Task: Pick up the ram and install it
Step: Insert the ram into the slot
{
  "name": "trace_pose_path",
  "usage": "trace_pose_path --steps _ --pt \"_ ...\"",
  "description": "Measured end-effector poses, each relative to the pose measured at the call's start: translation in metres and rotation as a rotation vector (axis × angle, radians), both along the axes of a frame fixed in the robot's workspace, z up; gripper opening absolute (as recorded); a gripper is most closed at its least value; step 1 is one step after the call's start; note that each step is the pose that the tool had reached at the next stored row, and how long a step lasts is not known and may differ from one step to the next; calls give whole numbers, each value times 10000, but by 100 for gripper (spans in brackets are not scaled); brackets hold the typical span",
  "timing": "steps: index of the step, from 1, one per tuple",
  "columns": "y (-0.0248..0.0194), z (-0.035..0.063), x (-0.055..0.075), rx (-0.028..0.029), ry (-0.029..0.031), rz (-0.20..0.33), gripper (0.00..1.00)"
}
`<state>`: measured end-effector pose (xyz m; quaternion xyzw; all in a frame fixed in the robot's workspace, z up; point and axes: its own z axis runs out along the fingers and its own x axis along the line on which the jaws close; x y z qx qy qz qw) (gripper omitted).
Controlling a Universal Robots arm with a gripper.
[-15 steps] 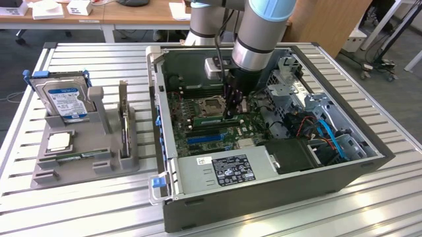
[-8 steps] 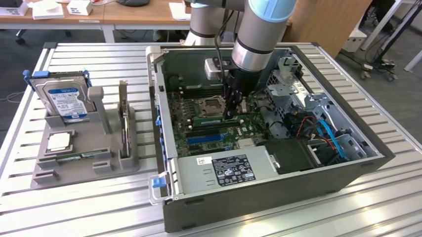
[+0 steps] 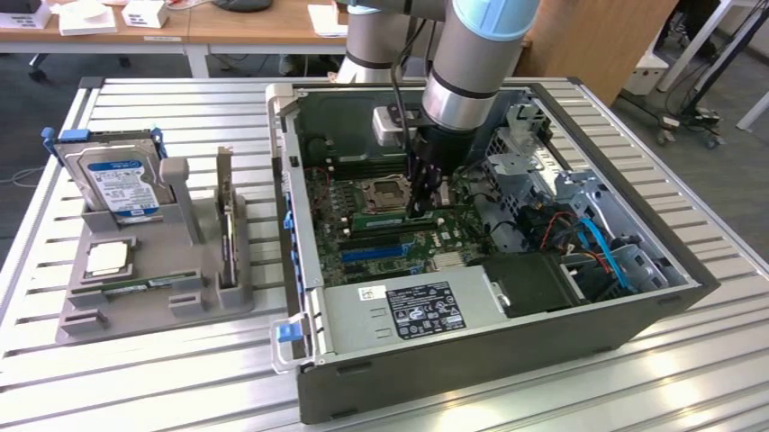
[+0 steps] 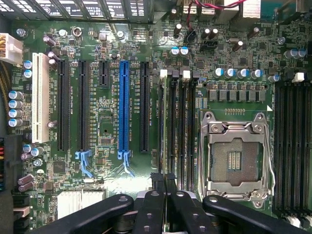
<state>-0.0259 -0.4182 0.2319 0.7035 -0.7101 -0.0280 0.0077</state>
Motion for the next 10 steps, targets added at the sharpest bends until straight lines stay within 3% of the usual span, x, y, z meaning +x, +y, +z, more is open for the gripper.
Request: trace_pose_path --steps 10 --pt "1 -7 0 -1 0 0 11"
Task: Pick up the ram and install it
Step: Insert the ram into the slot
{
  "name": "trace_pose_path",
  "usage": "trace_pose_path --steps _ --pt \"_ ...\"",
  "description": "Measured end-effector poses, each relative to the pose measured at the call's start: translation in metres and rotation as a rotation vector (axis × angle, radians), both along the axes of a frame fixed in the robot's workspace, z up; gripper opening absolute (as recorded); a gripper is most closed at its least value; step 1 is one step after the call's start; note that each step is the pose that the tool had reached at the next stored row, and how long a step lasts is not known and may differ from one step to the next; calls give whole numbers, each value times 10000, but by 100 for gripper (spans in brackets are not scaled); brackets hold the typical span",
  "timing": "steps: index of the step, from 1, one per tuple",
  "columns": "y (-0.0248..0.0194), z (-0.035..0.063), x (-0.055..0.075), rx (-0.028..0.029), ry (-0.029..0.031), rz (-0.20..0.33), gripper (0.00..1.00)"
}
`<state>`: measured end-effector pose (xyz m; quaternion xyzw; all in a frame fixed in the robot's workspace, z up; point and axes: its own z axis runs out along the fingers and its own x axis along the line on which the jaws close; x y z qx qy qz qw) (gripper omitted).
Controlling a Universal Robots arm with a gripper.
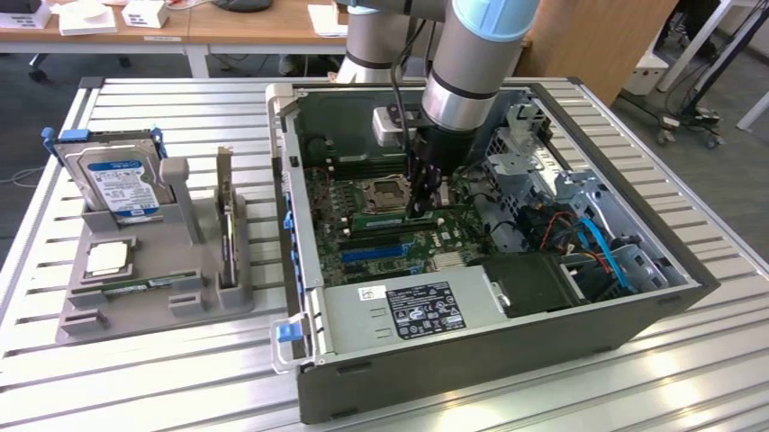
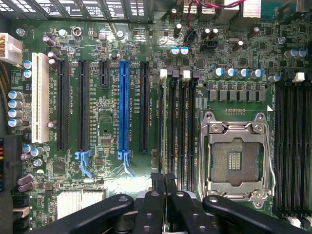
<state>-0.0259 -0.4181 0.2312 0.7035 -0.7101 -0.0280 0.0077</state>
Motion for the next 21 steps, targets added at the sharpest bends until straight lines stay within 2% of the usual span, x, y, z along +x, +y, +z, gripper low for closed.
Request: trace_pose_path --steps 21 --pt "2 -9 0 9 -1 0 11"
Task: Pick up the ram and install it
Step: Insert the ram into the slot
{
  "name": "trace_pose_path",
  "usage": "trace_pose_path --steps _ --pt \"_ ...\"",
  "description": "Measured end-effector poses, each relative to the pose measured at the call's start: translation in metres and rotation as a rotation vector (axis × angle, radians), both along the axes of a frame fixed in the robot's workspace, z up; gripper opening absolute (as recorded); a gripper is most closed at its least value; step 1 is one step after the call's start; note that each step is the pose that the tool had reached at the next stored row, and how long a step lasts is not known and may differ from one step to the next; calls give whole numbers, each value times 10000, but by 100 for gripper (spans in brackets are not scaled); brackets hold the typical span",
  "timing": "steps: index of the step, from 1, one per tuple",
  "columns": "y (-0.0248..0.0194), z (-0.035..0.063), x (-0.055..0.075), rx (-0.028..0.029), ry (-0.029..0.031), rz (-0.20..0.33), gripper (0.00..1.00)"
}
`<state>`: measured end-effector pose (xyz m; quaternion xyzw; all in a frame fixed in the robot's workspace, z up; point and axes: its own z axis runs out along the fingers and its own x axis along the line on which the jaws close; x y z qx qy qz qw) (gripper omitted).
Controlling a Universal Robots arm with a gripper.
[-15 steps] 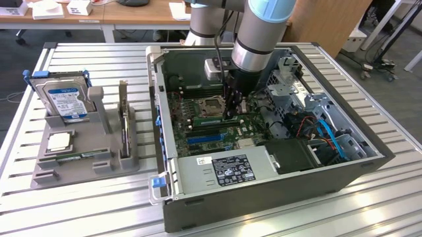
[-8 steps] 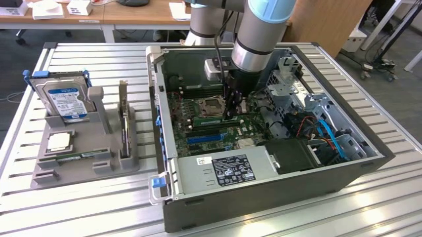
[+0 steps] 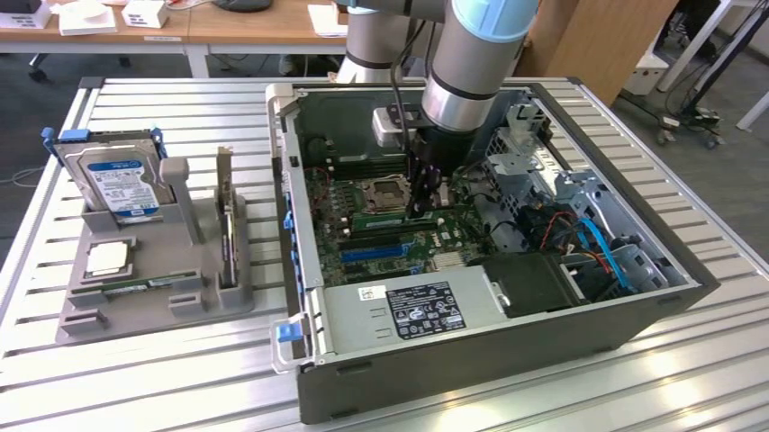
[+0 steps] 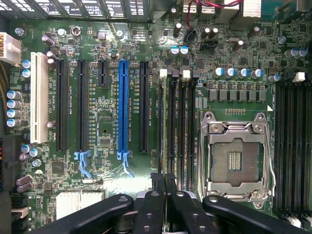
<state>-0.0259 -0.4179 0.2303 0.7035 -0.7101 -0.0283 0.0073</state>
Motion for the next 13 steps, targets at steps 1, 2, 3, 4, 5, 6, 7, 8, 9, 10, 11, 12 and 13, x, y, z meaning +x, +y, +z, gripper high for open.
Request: trace_pose_path --steps 1,2,3,4,5,6,7,8,9,10,11,12,13 --pt "0 1 0 -1 0 0 11" --pt "-1 1 0 -4 1 0 11" --pt "-1 -2 -1 -4 2 0 11" --pt "-1 -5 -1 -7 2 0 11" --pt "-1 -8 0 -5 1 0 11" --pt "-1 -11 0 -3 0 0 11" --pt "-1 -14 0 -3 1 0 11" --pt "-1 -16 0 -3 1 0 11" --pt "-1 -19 0 -2 1 0 11" --pt "-1 -22 0 -2 1 0 11" --pt "-1 -24 -1 -2 1 -1 11" --pt "-1 -27 0 -2 1 0 11" --pt "-1 -30 0 -2 1 0 11"
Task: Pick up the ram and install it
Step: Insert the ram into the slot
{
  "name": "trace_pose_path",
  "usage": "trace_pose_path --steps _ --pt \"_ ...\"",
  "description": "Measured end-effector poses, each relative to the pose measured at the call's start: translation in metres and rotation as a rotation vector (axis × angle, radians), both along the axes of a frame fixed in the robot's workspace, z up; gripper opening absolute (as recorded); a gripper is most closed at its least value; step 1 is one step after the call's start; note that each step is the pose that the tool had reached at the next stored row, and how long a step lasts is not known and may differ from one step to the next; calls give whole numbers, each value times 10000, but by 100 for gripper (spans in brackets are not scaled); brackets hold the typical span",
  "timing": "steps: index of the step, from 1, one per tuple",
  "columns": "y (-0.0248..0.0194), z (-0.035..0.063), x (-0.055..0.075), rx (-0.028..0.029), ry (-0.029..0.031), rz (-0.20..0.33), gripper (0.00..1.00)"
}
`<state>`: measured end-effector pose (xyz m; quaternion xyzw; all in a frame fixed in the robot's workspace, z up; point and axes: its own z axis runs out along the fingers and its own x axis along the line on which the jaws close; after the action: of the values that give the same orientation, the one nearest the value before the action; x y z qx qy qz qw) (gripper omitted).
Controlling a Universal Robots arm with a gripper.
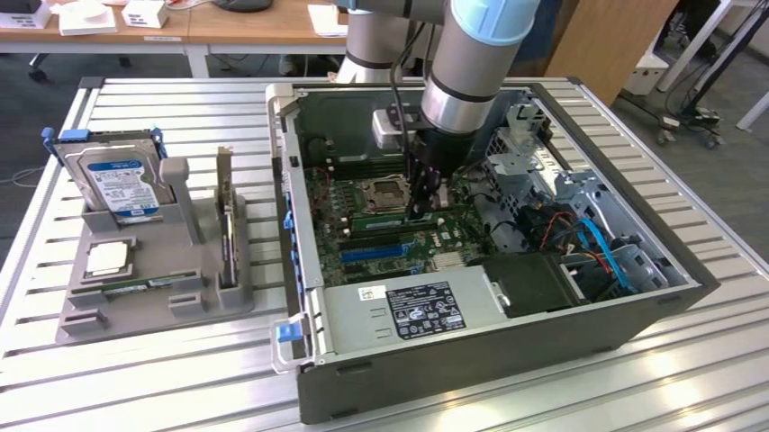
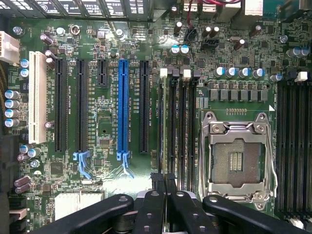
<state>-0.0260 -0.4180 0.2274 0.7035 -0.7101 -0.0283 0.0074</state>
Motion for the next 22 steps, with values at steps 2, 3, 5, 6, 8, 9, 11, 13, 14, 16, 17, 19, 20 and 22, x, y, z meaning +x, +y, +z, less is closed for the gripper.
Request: trace_pose_path --steps 2,3,5,6,8,9,11,13,14,16,17,19,20,22 --pt "0 -7 0 1 -1 0 11" --pt "0 -10 0 0 0 0 11" --pt "0 -13 0 -2 0 0 11" --pt "0 -13 0 -2 0 0 11" --pt "0 -14 0 -1 0 0 11" --pt "0 -14 0 0 0 0 11" --pt "0 -14 0 0 0 0 13" --pt "0 -14 0 0 -1 0 18" --pt "0 -14 0 -1 0 0 18" --pt "0 -14 0 0 0 0 25" --pt "0 -14 0 0 0 -1 25" --pt "0 -14 0 0 0 0 25" --pt "0 -14 0 1 -1 0 25" --pt "0 -2 0 2 -1 0 25"
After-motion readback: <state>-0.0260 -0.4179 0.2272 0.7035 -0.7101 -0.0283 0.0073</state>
